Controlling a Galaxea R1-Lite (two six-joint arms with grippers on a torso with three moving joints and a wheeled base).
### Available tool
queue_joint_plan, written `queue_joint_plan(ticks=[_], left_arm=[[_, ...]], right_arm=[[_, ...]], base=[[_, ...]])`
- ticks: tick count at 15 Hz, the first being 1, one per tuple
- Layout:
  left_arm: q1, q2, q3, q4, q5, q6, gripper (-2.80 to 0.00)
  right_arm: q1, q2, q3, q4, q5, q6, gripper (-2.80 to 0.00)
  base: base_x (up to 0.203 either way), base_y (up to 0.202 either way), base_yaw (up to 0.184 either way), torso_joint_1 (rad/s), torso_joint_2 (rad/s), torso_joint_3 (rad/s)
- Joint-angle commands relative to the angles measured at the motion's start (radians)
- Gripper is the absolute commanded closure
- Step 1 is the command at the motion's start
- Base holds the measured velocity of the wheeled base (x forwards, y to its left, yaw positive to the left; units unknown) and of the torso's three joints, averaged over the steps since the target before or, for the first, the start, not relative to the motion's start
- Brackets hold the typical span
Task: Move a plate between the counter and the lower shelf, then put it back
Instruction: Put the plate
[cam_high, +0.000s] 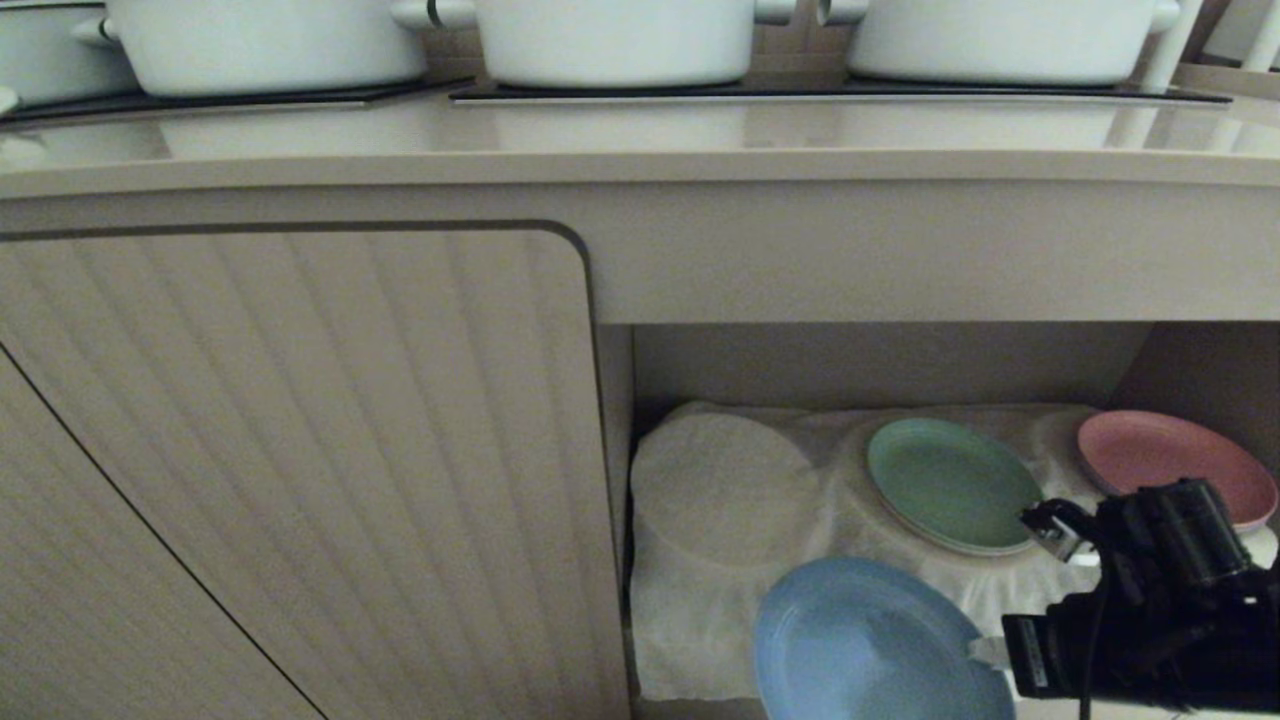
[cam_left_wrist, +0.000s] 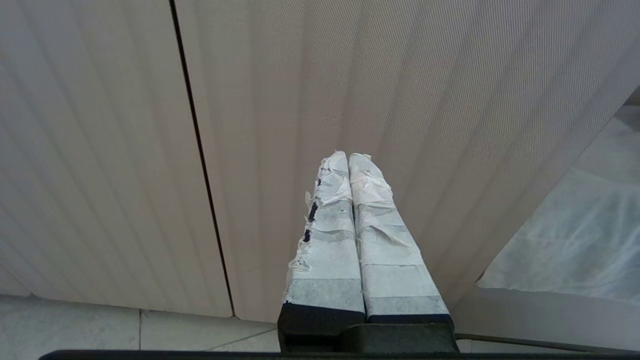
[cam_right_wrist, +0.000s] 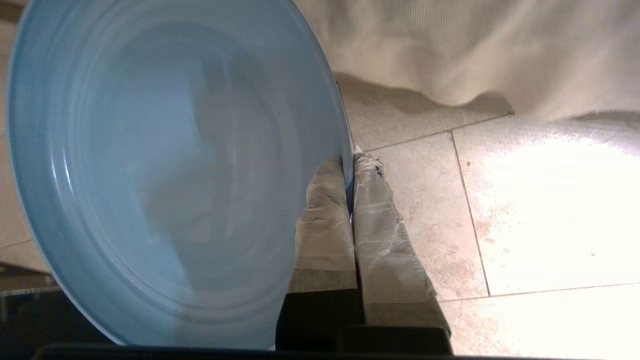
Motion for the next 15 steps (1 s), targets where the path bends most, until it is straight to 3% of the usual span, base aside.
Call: queue_joint_plan(ticks=[1,15], left_arm=[[0.000,0.000,0.001,0.000,0.001,-0.001,0.00],[0.000,0.000,-0.001,0.000,0.001,-0.001,0.00]], right_arm=[[0.000,-0.078,0.049,-0.003,0.002,0.002,0.00],[-0.010,-0.168,0.195,0.001,-0.004,0.000,0.00]], base=[[0.000,0.000,0.000,0.000,0.00,0.000],[0.000,0.000,0.000,0.000,0.00,0.000]])
